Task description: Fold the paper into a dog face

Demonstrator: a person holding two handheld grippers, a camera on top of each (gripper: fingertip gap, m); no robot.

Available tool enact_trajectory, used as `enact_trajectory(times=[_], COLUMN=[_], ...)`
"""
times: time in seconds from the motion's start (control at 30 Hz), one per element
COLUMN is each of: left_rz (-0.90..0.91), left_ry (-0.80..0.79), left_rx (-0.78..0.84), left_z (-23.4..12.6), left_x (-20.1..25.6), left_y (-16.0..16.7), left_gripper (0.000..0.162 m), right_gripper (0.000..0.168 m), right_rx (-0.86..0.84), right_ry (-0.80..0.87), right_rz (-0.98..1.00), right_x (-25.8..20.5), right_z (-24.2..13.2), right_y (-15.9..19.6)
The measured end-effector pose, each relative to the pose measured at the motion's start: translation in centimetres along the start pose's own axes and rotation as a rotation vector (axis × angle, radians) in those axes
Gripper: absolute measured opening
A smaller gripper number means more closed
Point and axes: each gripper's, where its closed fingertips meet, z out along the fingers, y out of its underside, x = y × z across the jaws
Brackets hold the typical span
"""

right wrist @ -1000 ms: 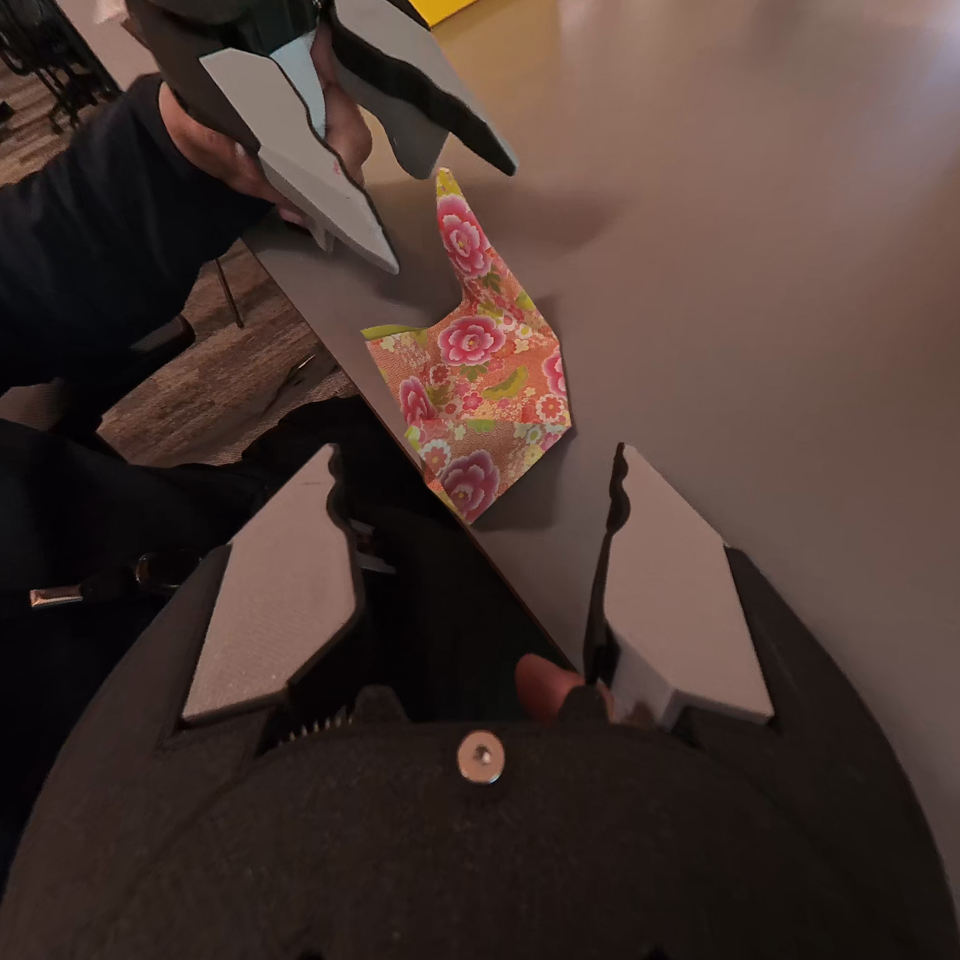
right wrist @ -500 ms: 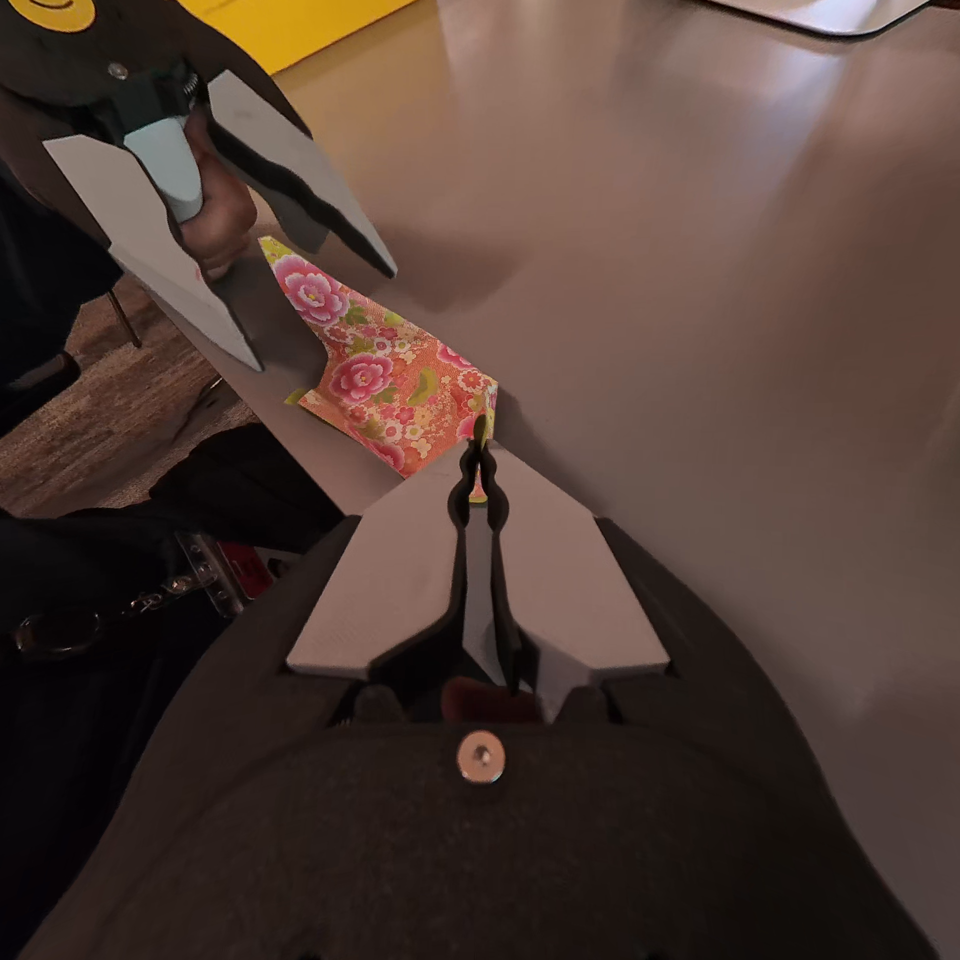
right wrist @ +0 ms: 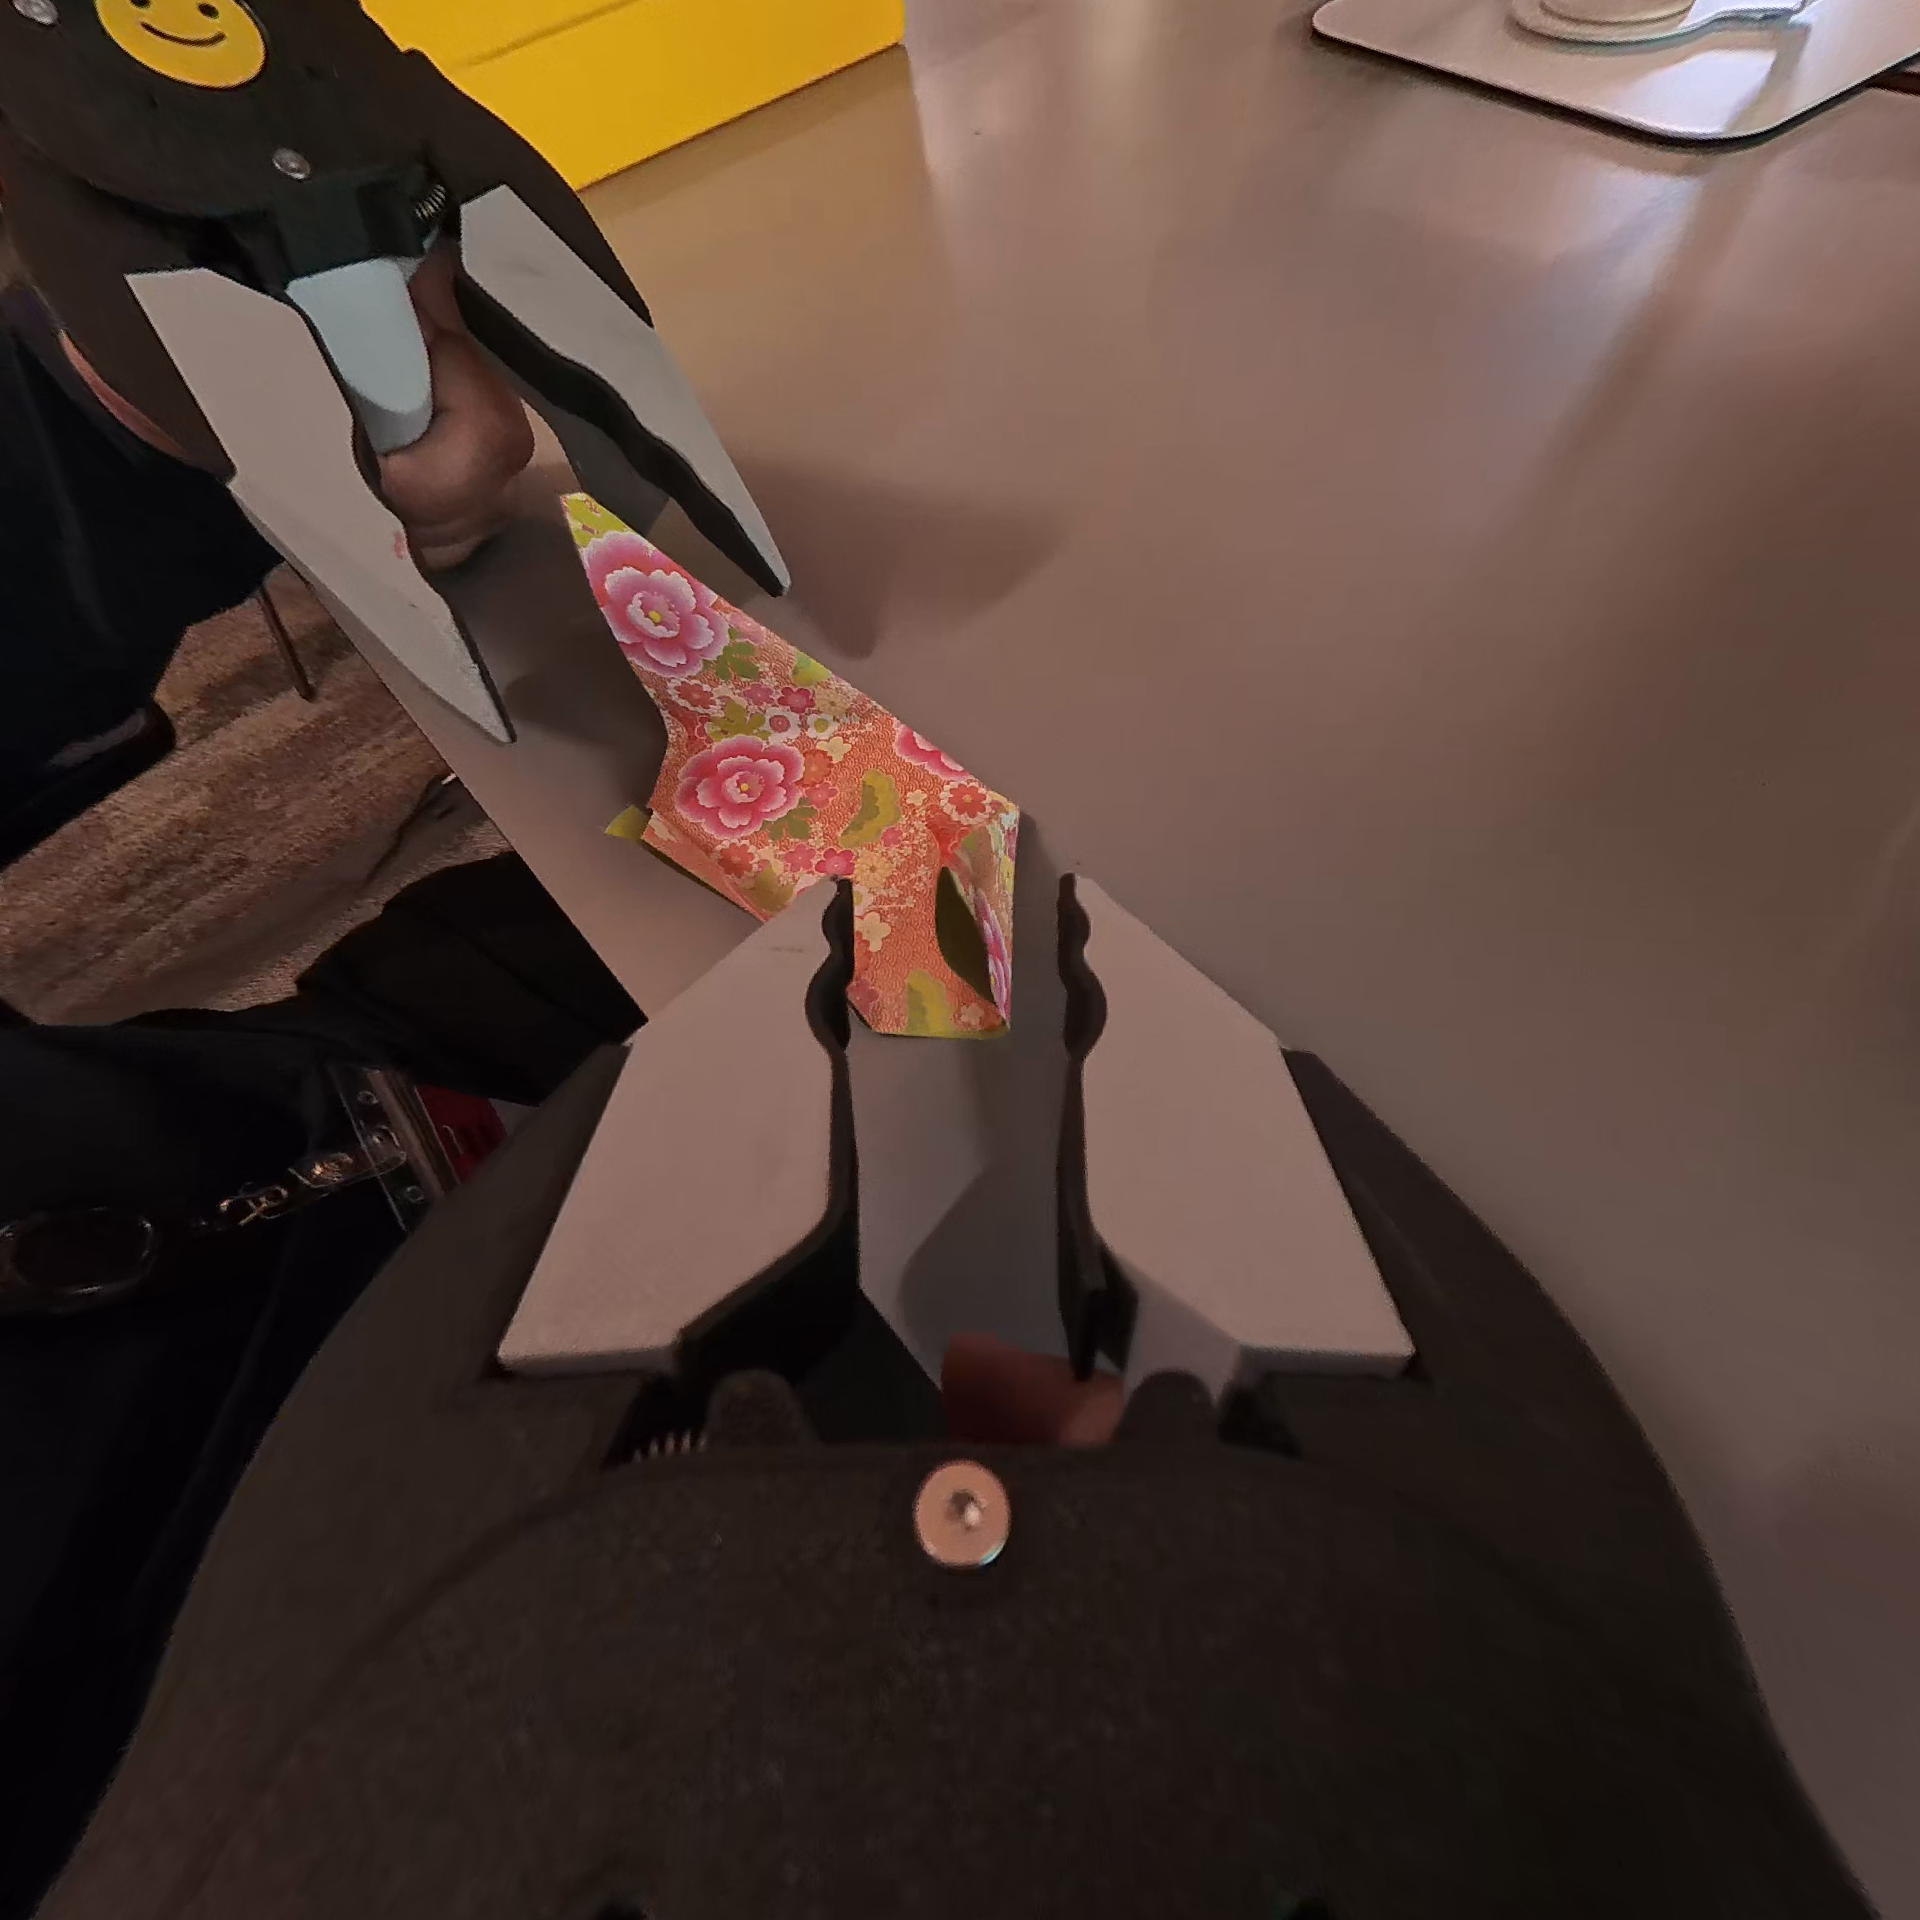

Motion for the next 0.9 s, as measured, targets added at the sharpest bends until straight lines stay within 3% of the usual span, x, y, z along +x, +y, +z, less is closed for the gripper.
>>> enact_trajectory(times=[0.47, 0.7, 0.9], left_rz=[0.012, -0.006, -0.013], left_ry=[-0.048, -0.087, -0.097], left_rx=[-0.037, 0.053, 0.065], left_z=[0.4, -0.6, -0.7], left_x=[-0.4, -1.0, -1.0], left_y=[0.4, -0.6, -0.7], left_gripper=[0.073, 0.072, 0.075], right_gripper=[0.039, 0.055, 0.049], right_rx=[0.005, -0.062, -0.061], right_ry=[0.010, -0.045, -0.033], right_rz=[0.002, -0.011, 0.002], right_x=[0.2, -1.1, -1.5], right_z=[0.0, -0.5, -2.0], right_y=[0.1, 0.6, 0.5])
